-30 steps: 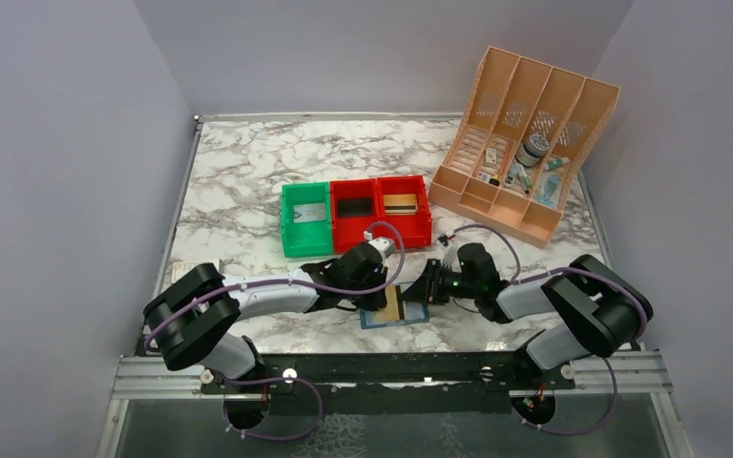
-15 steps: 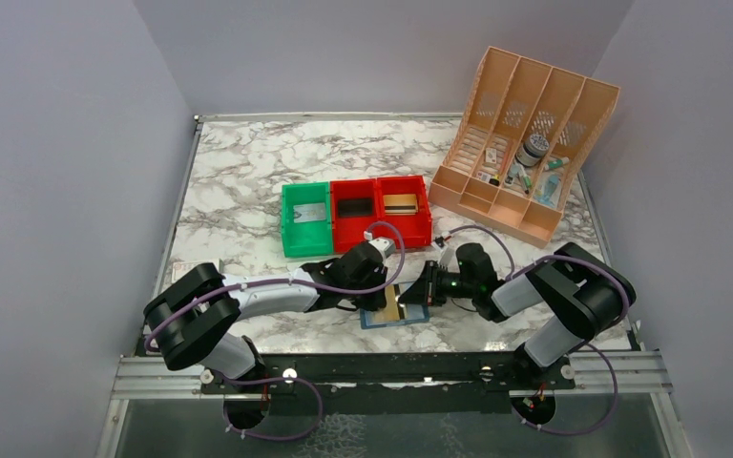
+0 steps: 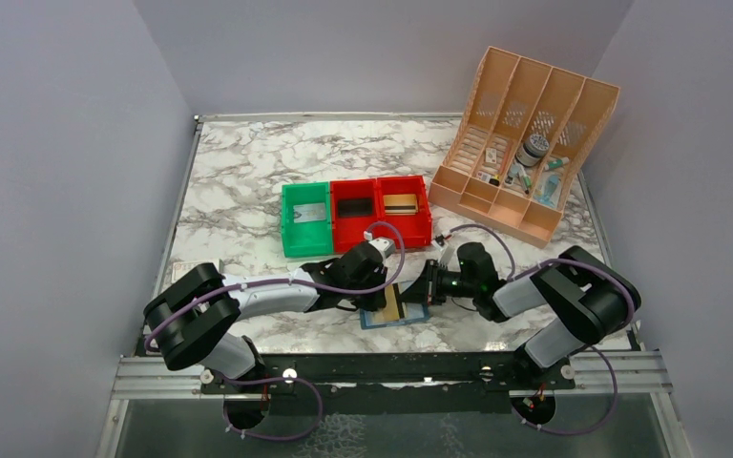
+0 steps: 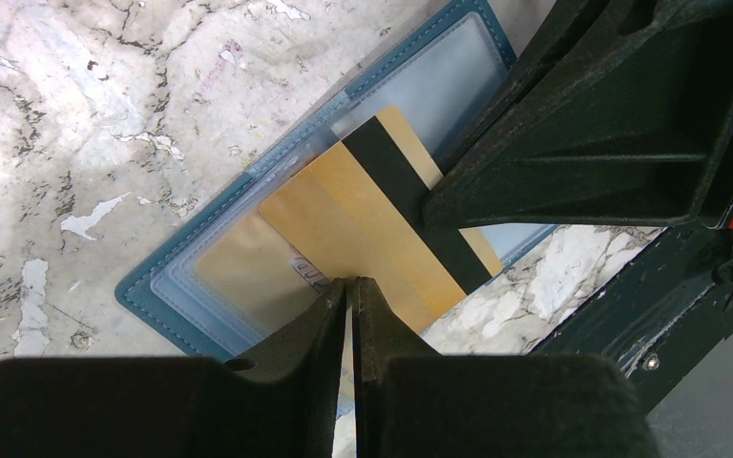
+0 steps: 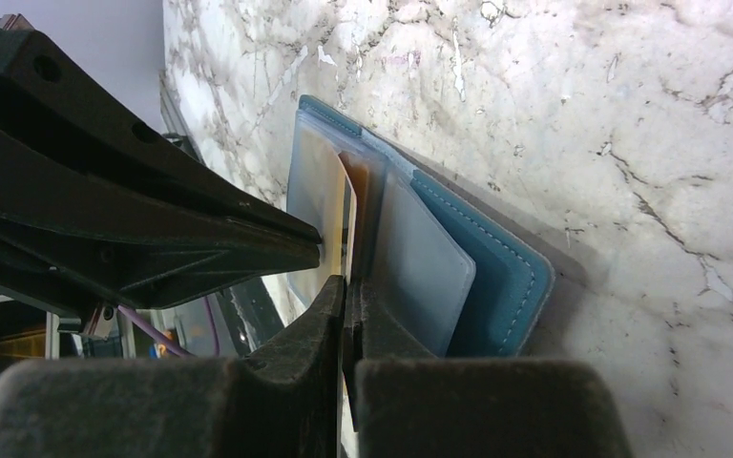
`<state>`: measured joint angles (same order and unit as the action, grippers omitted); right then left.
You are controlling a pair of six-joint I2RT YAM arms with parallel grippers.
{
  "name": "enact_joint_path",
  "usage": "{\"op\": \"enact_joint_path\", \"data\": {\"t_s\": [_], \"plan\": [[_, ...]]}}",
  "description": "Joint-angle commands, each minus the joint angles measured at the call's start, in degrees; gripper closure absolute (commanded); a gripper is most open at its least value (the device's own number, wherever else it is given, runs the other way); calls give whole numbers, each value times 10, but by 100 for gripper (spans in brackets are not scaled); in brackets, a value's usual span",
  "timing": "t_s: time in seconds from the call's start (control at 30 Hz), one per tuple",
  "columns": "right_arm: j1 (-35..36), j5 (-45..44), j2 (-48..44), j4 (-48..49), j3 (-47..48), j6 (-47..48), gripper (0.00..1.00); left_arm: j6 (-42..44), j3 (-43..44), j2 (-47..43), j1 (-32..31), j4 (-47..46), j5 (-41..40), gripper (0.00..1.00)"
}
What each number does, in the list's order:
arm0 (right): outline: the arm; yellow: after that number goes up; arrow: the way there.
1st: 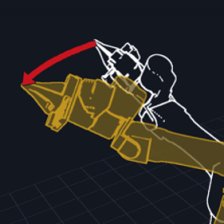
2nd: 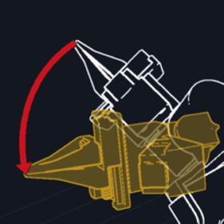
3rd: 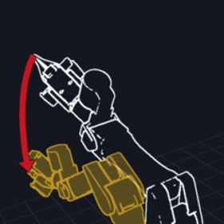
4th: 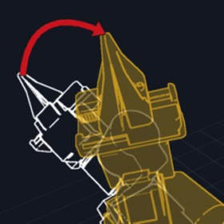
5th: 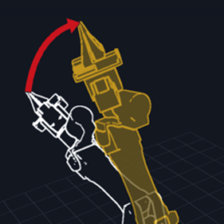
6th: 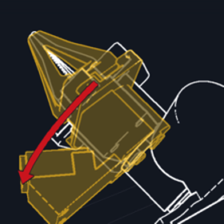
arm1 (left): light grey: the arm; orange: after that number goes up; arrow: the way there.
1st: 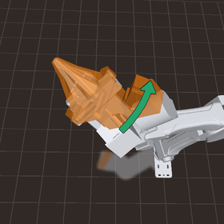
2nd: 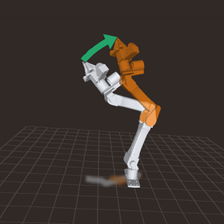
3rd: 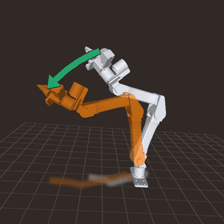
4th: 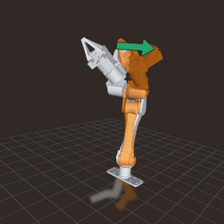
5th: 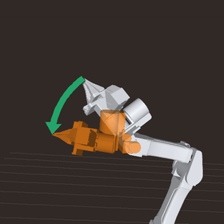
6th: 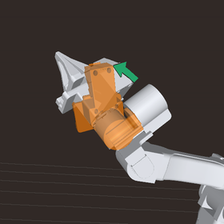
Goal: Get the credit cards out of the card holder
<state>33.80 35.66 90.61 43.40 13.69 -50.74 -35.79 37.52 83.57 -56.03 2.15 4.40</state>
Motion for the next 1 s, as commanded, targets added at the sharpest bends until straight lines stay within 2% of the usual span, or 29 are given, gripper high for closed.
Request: {"op": "enact_joint_path", "data": {"t_s": [0.0, 0.13, 0.27, 0.47, 0.6, 0.83, 0.97], "plan": [[5, -5, -11, -11, -5, 6, 99, 12, 0, 4, -5, 29, -23, 88], [5, 18, 8, 29, -7, -15, 91, 11, 2, 9, -5, 29, -24, 88], [5, 24, 33, 19, 5, -6, 87, 11, 4, 12, -5, 29, -23, 88], [5, 7, 20, 18, -1, -5, 98, 12, 4, 9, -5, 32, -27, 89], [5, -39, -36, -44, 0, 12, 99, 12, 4, -2, -5, 36, -36, 89], [4, -172, -181, -238, 23, 84, 99, 7, -12, -43, -5, 23, -50, 89], [3, -168, -233, -283, 39, 112, 99, 0, -21, -67, -5, 9, -57, 87]]}}
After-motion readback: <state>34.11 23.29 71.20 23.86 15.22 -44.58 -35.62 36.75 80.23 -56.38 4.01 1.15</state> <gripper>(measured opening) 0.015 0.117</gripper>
